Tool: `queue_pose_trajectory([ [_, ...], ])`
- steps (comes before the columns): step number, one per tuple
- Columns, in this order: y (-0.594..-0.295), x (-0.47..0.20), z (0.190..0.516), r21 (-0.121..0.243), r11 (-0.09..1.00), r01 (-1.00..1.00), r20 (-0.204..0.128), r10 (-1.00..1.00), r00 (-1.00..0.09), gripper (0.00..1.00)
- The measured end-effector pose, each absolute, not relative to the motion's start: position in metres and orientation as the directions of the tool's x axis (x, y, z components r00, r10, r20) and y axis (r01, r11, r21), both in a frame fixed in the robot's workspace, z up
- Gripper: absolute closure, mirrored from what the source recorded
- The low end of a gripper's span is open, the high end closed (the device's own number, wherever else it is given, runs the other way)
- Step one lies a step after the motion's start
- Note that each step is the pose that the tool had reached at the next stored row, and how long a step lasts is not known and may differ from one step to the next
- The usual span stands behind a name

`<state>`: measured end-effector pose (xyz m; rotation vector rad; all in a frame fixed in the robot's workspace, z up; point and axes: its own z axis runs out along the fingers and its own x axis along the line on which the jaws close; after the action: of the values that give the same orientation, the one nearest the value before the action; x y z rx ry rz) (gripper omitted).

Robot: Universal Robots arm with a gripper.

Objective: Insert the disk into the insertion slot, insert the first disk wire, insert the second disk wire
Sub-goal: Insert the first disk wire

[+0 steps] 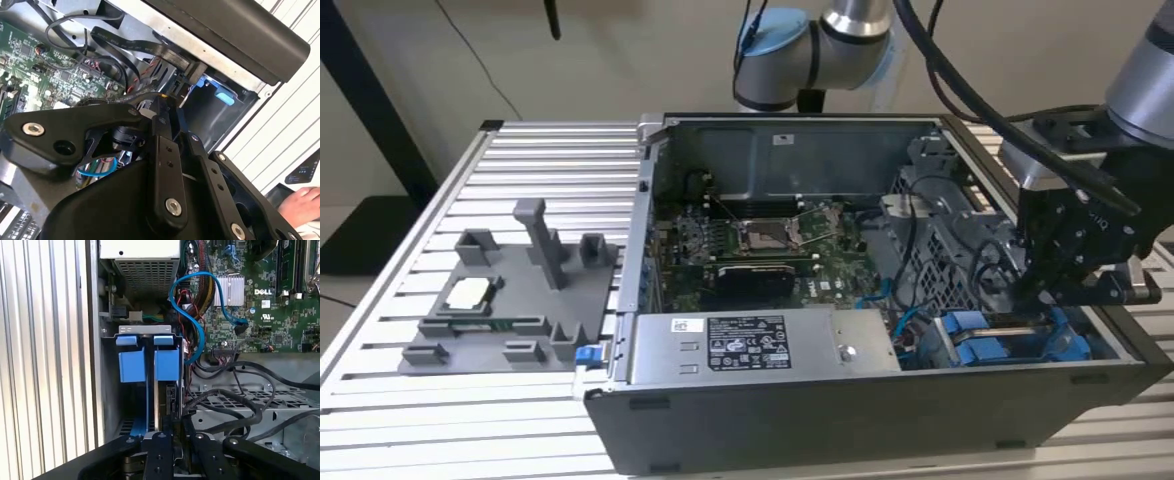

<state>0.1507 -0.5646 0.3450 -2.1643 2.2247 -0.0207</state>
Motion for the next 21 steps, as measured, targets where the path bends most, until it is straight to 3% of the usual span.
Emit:
queue_pose_trajectory([
  [6, -0.565, 0.151, 0.34, -0.07, 0.028, -0.997, -0.02, -0.999, -0.026, 0.81],
  [14, -0.564, 0.146, 0.329, -0.079, 0.028, -0.997, -0.023, -0.999, -0.026, 0.81],
  [16, -0.564, 0.145, 0.332, -0.078, 0.029, -0.997, -0.032, -0.999, -0.026, 0.8],
  [17, -0.564, 0.145, 0.335, -0.079, 0.029, -0.996, -0.033, -0.999, -0.026, 0.74],
  [21, -0.564, 0.146, 0.353, -0.079, 0.029, -0.996, -0.032, -0.999, -0.026, 0.74],
])
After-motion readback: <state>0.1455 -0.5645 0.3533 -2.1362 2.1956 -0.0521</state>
